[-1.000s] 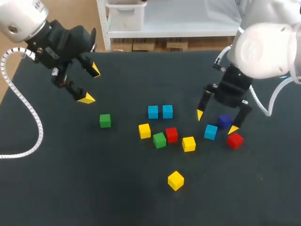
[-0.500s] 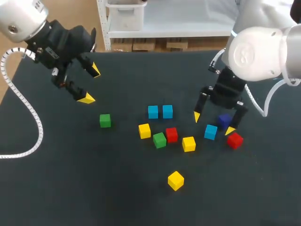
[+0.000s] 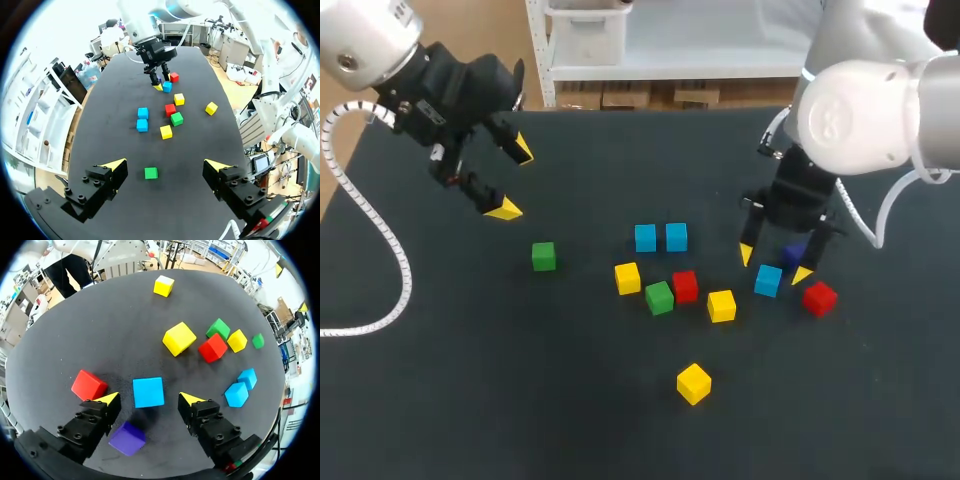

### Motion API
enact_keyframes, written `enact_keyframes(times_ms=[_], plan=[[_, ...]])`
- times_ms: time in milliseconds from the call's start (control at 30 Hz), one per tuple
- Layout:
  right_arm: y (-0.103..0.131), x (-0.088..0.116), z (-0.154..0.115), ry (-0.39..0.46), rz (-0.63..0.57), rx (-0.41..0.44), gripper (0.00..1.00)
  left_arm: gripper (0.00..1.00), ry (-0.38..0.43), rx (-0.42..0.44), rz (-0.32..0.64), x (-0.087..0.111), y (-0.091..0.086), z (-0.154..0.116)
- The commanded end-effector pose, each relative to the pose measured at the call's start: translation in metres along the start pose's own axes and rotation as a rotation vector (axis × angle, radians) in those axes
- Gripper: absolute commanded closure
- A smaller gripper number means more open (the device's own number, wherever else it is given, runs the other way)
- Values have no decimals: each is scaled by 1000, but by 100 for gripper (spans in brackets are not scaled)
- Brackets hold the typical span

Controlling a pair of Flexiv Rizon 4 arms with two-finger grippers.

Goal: Place the blue cubes, place green cubes on the blue cubes, place the yellow cubes on the green cubes, then place the red cubes on the yellow cubes, and place purple cube on the red cubes.

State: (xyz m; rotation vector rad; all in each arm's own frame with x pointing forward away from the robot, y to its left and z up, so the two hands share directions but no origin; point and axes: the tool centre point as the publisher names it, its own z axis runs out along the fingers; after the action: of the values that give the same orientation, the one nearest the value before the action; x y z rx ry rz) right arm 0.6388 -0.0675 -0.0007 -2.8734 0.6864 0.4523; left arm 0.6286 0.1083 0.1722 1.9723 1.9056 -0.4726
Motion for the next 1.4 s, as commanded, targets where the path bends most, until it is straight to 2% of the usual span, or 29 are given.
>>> enact_keyframes(times_ms=[33, 67, 167, 233, 267, 367, 467, 767, 1000, 1400], plan=[[-2, -2, 0, 1, 5, -11, 45, 0, -2, 0, 2, 1, 0, 0], [-2, -3, 0, 0, 5, -13, 50, 0, -2, 0, 2, 1, 0, 0], [-1, -6, 1, 0, 3, -21, 52, 0, -2, 0, 2, 1, 0, 0], [0, -6, 3, 0, 7, -28, 59, 0, -2, 0, 2, 1, 0, 0], [0, -6, 4, 0, 9, -30, 64, 0, -2, 0, 2, 1, 0, 0], [2, -5, 5, -5, 37, -21, 100, 0, -2, 0, 2, 1, 0, 0], [3, -5, 2, -18, 59, 1, 100, 0, -2, 0, 2, 1, 0, 0], [-3, -13, -29, -210, 201, 194, 100, 0, -2, 0, 2, 1, 0, 0], [-6, -7, -60, -350, 326, 336, 100, 0, -2, 0, 2, 1, 0, 0], [-6, -7, -60, -350, 326, 336, 100, 0, -2, 0, 2, 1, 0, 0]])
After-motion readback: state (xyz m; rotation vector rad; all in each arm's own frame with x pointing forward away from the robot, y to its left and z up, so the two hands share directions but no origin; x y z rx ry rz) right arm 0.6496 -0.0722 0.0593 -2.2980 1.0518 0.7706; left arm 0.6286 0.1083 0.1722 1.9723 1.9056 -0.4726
